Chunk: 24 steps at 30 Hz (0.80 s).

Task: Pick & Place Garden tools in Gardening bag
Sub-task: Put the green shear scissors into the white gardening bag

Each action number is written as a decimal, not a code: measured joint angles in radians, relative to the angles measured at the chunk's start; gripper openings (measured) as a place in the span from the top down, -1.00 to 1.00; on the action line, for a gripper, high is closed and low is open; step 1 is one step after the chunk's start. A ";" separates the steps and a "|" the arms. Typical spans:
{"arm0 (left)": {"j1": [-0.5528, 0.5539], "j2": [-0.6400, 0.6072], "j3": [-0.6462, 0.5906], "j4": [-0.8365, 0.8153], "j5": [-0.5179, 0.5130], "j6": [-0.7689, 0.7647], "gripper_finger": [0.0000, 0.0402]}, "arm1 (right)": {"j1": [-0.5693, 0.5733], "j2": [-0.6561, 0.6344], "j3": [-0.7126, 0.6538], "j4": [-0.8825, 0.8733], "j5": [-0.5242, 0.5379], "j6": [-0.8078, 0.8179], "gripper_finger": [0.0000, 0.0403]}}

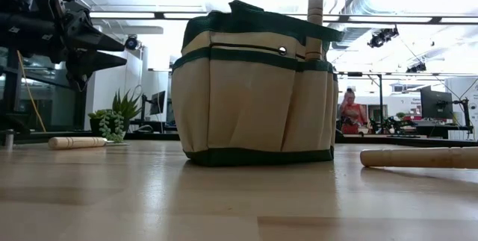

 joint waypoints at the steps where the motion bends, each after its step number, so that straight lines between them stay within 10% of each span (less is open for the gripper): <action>1: 0.000 0.000 0.000 0.000 0.000 0.000 0.33 | 0.007 0.010 0.000 0.003 -0.006 0.003 -0.10; 24: 0.000 0.000 0.000 -0.002 0.000 0.000 0.33 | -0.005 0.205 0.000 0.102 0.042 -0.011 -0.06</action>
